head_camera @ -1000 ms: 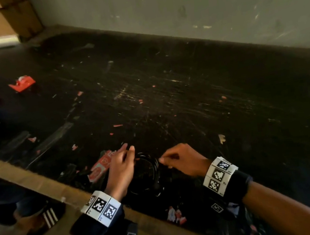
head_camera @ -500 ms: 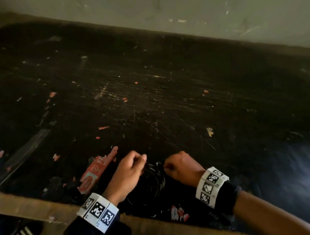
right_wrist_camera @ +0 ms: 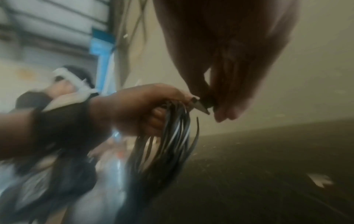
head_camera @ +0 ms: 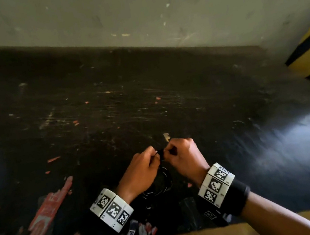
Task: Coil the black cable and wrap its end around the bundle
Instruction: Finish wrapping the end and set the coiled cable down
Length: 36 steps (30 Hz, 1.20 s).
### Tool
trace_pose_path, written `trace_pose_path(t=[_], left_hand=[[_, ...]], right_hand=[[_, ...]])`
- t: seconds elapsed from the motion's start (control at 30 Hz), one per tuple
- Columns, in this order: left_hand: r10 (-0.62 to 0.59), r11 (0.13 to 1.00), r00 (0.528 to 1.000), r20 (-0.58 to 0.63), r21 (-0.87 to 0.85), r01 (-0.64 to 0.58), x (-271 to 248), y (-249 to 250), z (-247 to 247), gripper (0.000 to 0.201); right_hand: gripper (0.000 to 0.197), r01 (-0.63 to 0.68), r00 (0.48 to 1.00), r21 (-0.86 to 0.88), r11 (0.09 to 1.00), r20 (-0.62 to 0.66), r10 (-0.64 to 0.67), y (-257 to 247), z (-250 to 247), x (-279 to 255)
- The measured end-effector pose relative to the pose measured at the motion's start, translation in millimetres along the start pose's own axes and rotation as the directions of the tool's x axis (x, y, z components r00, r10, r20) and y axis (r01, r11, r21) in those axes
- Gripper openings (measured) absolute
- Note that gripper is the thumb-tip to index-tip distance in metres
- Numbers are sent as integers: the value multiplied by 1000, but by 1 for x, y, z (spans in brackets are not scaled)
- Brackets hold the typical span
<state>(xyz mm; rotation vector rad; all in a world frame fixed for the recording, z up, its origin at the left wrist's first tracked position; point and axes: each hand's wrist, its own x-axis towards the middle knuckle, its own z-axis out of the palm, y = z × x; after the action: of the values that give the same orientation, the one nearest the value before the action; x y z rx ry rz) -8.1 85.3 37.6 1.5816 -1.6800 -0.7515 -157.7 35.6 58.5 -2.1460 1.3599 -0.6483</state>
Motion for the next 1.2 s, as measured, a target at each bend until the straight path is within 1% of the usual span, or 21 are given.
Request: trace_pose_path(t=[0.07, 0.13, 0.17, 0.23, 0.27, 0.33, 0.43, 0.47, 0.53, 0.6, 0.67, 0.7, 0.73, 0.77, 0.83, 0.87, 0.93, 1.0, 1.07, 1.1, 1.2], left_hand=[[46, 999, 999, -19, 14, -46, 10, 13, 14, 35], [46, 999, 998, -46, -9, -47, 23, 26, 24, 29], [16, 999, 998, -67, -41, -19, 28, 32, 25, 25], [-98, 973, 994, -51, -217, 85, 41, 45, 29, 23], [-169, 926, 986, -2, -344, 158, 46, 51, 30, 23], [-269, 798, 952, 143, -521, 303, 53, 63, 34, 21], [-302, 708, 918, 258, -584, 398, 62, 77, 38, 22], [-305, 691, 913, 271, -597, 408, 65, 81, 40, 22], [-312, 666, 906, 286, -614, 423, 68, 89, 44, 21], [-346, 673, 906, 243, -608, 420, 70, 94, 46, 20], [-413, 695, 900, 140, -590, 411, 73, 95, 48, 21], [-440, 709, 894, 87, -576, 406, 76, 96, 47, 21], [-457, 724, 888, 46, -560, 402, 78, 96, 47, 21], [-462, 742, 887, 14, -542, 395, 80, 96, 47, 21], [-448, 775, 894, -25, -509, 374, 84, 100, 45, 22], [-435, 792, 900, -38, -493, 362, 84, 103, 44, 23], [-404, 825, 913, -57, -454, 337, 85, 106, 43, 23], [-365, 850, 930, -52, -425, 310, 85, 109, 41, 23], [-332, 865, 941, -63, -418, 277, 86, 107, 40, 24], [-326, 864, 943, -68, -428, 267, 86, 108, 40, 26], [-300, 840, 950, -81, -495, 223, 82, 107, 37, 35]], right_hand=[[10, -190, 979, 69, 979, -57, 194, 12, -10, 9], [7, -272, 954, 160, 949, -81, 288, 23, -22, 17], [4, -280, 950, 271, 921, -57, 306, 26, -28, 19], [15, -266, 957, 543, 796, 50, 285, 33, -49, 19], [20, -250, 965, 623, 741, 101, 240, 37, -60, 18], [24, -196, 979, 659, 726, 166, 114, 45, -86, 16], [23, -92, 973, 629, 772, 220, -63, 55, -116, 16], [21, -31, 971, 575, 818, 210, -111, 59, -121, 18], [15, 121, 969, 394, 911, 153, -195, 63, -127, 22], [13, 204, 972, 263, 943, 60, -227, 66, -131, 26], [12, 182, 983, 295, 938, -49, -176, 64, -142, 26], [11, 170, 985, 353, 920, -65, -157, 62, -150, 25], [10, 152, 988, 416, 896, -30, -153, 60, -156, 23], [8, 126, 984, 456, 881, 55, -169, 56, -161, 21], [9, 127, 945, 413, 902, 226, -236, 52, -161, 17], [11, 171, 929, 344, 923, 256, -267, 53, -155, 17], [11, 308, 927, 150, 939, 174, -332, 59, -139, 20], [11, 378, 919, 28, 925, 111, -379, 62, -128, 24], [12, 391, 914, 73, 917, 88, -397, 64, -120, 26], [13, 400, 913, 102, 911, 41, -406, 65, -116, 27], [16, 432, 895, 109, 895, -174, -410, 69, -108, 30]])
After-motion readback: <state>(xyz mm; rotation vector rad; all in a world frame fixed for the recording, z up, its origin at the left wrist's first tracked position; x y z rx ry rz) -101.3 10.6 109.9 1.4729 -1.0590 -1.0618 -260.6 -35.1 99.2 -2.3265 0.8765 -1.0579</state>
